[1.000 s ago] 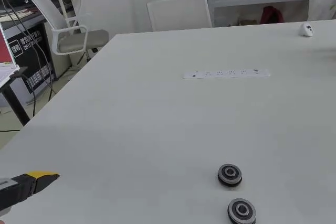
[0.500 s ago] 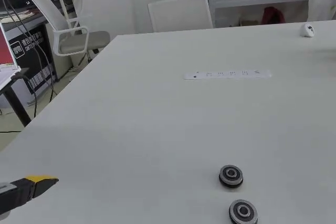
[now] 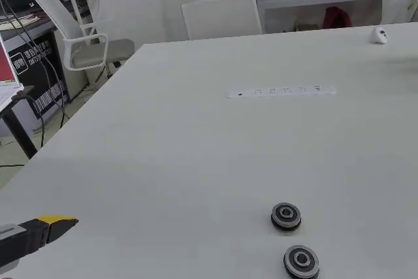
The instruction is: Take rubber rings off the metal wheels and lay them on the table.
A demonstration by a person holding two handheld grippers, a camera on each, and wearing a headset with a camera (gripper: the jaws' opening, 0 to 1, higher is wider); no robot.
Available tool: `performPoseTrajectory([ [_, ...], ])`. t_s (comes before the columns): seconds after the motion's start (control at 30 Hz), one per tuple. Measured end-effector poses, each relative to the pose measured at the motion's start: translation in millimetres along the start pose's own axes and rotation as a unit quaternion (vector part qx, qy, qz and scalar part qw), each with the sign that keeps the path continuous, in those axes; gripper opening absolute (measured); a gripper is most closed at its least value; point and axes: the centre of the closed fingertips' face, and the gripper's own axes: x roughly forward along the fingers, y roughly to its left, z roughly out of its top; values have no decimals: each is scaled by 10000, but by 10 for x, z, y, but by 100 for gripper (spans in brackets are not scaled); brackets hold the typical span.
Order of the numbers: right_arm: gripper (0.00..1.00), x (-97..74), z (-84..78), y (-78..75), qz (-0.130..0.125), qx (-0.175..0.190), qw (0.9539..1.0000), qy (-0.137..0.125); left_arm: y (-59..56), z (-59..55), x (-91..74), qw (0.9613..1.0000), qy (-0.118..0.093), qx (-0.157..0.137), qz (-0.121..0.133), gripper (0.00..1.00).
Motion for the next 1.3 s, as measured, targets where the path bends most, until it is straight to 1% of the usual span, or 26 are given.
performPoseTrajectory([
  [0.07, 99, -10, 16, -1, 1, -1, 10000, -70, 17, 15, -11, 10000, -27, -16, 67, 98],
  [0.1, 99, -16, 23, -2, 1, -5, 9999, -108, 14, 42, -28, 9999, -67, 12, 93, 99],
  [0.17, 99, -26, 36, -14, -18, 7, 9998, -176, -7, 94, -52, 9998, -159, 67, 71, 99],
  [0.23, 99, -29, 40, -41, -73, 31, 9998, -208, -19, 120, -57, 9998, -178, 62, 54, 100],
  [0.27, 99, -30, 39, -51, -89, 35, 9997, -213, -24, 125, -54, 9998, -176, 59, 48, 100],
  [0.37, 99, -30, 36, -59, -91, 70, 9997, -220, -41, 104, -52, 9999, -71, 125, 17, 99],
  [0.47, 99, -34, 46, -60, -94, 55, 9996, -257, -39, 121, -67, 9998, -66, 187, 44, 100],
  [0.57, 99, -43, 58, -82, -123, 36, 9995, -304, -59, 180, -82, 9997, -109, 212, 33, 100],
  [0.67, 99, -55, 70, -117, -166, -12, 9994, -300, -83, 242, -83, 9993, -125, 358, 52, 100],
  [0.73, 99, -61, 80, -136, -191, -96, 9993, -291, -83, 283, -89, 9985, -110, 521, 130, 100],
  [0.8, 99, -65, 102, -140, -166, -99, 9993, -319, -123, 345, -102, 9979, -153, 621, 96, 100],
  [0.87, 99, -65, 130, -144, -145, -113, 9991, -377, -153, 395, -110, 9977, -174, 651, 54, 100],
  [0.9, 99, -59, 148, -136, -90, -95, 9991, -406, -181, 431, -113, 9974, -186, 698, 10, 100],
  [0.93, 99, -53, 147, -132, -50, -64, 9993, -368, -201, 456, -113, 9969, -202, 756, -22, 100],
  [0.97, 99, -47, 159, -144, -70, -71, 9992, -380, -212, 493, -111, 9958, -231, 883, -12, 100],
  [1.03, 99, -42, 192, -159, -95, -161, 9989, -440, -244, 537, -105, 9950, -233, 967, -31, 100],
  [1.17, 99, -13, 218, -155, 32, -152, 9989, -442, -331, 595, -71, 9942, -216, 1043, -179, 100],
  [1.23, 99, 0, 238, -163, 33, -225, 9987, -467, -373, 624, -48, 9931, -190, 1136, -231, 100],
  [1.3, 99, 18, 267, -150, 112, -270, 9984, -492, -409, 661, -24, 9919, -178, 1232, -259, 100],
])
